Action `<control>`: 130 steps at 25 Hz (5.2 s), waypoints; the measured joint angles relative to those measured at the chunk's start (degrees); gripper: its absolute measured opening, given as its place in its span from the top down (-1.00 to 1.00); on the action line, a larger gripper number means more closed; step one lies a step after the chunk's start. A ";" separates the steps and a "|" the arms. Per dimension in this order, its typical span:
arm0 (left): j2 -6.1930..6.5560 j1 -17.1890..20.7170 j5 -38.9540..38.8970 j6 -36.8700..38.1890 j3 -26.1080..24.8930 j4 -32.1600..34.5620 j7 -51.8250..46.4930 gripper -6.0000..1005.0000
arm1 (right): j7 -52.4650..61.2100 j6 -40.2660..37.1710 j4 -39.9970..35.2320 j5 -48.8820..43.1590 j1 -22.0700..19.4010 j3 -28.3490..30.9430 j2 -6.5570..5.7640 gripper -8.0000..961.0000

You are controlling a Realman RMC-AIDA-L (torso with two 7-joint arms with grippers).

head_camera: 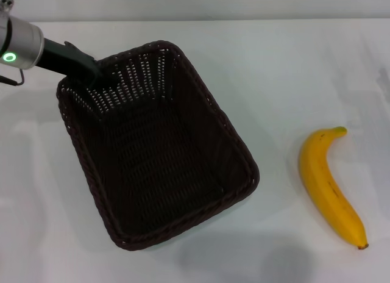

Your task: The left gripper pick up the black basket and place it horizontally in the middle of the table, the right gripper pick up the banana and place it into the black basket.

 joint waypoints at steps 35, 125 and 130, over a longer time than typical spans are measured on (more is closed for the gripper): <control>2.81 16.97 -36.03 -8.79 -12.26 7.02 -18.99 0.57 | 0.00 0.02 -1.31 -0.01 0.01 -0.06 -0.24 -0.75; -9.08 36.58 -108.99 -4.12 -15.23 -26.80 59.78 -0.39 | 99.31 11.18 -94.72 -73.89 -25.11 -33.79 -1.42 -0.75; -9.03 35.11 -110.26 -1.17 -15.23 -26.71 61.11 -0.40 | 113.74 14.76 -107.43 -87.25 -23.99 -43.68 -1.36 -0.74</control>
